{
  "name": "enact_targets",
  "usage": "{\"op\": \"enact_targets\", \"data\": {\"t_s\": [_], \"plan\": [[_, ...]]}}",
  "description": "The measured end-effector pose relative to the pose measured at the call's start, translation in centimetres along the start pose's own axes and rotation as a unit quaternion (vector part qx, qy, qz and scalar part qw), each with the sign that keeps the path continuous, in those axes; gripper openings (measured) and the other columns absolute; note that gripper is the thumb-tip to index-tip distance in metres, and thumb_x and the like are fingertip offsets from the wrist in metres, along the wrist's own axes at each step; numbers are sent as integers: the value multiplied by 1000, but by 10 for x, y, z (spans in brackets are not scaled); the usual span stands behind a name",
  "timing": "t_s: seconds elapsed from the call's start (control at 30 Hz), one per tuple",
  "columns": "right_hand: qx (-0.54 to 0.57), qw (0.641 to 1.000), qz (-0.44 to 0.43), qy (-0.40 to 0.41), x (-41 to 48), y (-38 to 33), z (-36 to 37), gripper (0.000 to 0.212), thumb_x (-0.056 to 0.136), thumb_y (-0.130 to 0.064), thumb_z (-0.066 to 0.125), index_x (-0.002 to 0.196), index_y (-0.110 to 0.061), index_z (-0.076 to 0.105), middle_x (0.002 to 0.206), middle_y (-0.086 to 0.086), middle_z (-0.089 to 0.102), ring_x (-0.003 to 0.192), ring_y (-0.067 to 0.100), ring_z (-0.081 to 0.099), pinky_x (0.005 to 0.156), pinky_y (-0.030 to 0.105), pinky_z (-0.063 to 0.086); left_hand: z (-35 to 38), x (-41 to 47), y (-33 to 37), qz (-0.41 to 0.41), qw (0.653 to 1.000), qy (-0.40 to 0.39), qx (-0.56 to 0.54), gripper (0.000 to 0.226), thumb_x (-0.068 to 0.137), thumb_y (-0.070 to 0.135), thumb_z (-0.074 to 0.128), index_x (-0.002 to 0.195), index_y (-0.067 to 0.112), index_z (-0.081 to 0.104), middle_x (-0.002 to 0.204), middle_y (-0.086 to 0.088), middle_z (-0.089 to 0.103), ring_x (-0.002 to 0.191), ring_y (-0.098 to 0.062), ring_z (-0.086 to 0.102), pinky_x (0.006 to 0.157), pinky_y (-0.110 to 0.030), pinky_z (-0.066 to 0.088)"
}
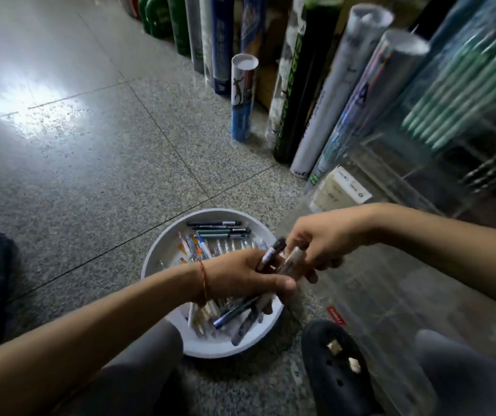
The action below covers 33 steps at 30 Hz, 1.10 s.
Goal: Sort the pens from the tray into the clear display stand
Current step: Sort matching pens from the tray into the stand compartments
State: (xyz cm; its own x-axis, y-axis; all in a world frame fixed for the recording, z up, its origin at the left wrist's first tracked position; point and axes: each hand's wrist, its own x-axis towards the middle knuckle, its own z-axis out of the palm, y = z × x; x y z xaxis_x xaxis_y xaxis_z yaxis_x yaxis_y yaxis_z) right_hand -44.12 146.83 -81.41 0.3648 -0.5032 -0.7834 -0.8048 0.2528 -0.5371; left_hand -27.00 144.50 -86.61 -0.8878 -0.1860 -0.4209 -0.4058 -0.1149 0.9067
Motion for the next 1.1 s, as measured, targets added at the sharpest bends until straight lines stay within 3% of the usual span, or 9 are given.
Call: {"op": "enact_targets", "data": {"t_s": [0.1,0.23,0.33,0.43,0.63,0.7,0.83,0.97,1.1], "plan": [[34,998,4,52,-49,-6,4,13,86,-18,65,80,-6,66,60,0,57,44,4,42,39,15,35,17,-6,45,4,998,-11,59,20,90,11,57,72,19,56,57,8,59,47,0,55,51,-14,48],[134,970,-21,203,-124,-12,4,18,85,-16,65,91,1,64,64,1,61,46,3,49,42,15,42,43,-17,94,6,1000,-10,4,13,93,5,49,88,14,57,48,8,53,38,-3,51,39,-17,45],[300,911,-86,269,-179,-11,10,14,89,-14,56,96,-7,65,76,2,64,60,6,57,56,17,50,63,-26,136,15,993,-45,-106,6,93,13,50,96,12,55,54,5,49,42,-7,48,42,-19,43],[356,862,-133,336,-219,-7,28,17,82,-25,59,92,-17,71,86,2,69,75,12,58,67,21,47,87,-30,172,21,985,-79,-150,10,91,15,51,99,13,57,58,2,53,46,-8,50,48,-20,46],[507,692,-182,481,-268,8,61,23,66,-25,63,82,-9,67,71,4,62,55,8,55,48,16,45,135,-28,196,26,988,-65,-141,21,77,21,56,96,12,60,56,3,48,41,-7,42,42,-18,38],[527,656,-179,510,-280,16,68,25,67,-27,64,82,-7,65,62,1,60,50,6,54,43,15,45,146,-27,188,15,986,-60,-152,11,78,20,63,84,10,60,52,2,44,39,-7,37,39,-15,33],[559,602,-164,547,-287,29,82,19,80,-21,63,88,-4,58,50,-2,58,39,3,50,37,15,43,162,-23,172,-22,996,-8,-87,34,79,20,65,56,15,40,42,2,30,31,-6,27,35,-10,23],[542,584,-127,591,-288,40,86,20,80,-24,67,75,-9,53,56,2,55,40,5,51,39,17,46,158,-11,152,-38,988,150,-15,29,85,16,64,59,10,54,35,0,30,26,-9,28,32,-12,24],[497,622,-84,599,-288,48,89,24,76,-27,69,74,-7,56,55,3,57,40,7,53,39,18,46,152,4,165,40,960,222,-164,19,90,12,57,76,2,65,49,-7,55,32,-11,44,35,-16,37]]}}
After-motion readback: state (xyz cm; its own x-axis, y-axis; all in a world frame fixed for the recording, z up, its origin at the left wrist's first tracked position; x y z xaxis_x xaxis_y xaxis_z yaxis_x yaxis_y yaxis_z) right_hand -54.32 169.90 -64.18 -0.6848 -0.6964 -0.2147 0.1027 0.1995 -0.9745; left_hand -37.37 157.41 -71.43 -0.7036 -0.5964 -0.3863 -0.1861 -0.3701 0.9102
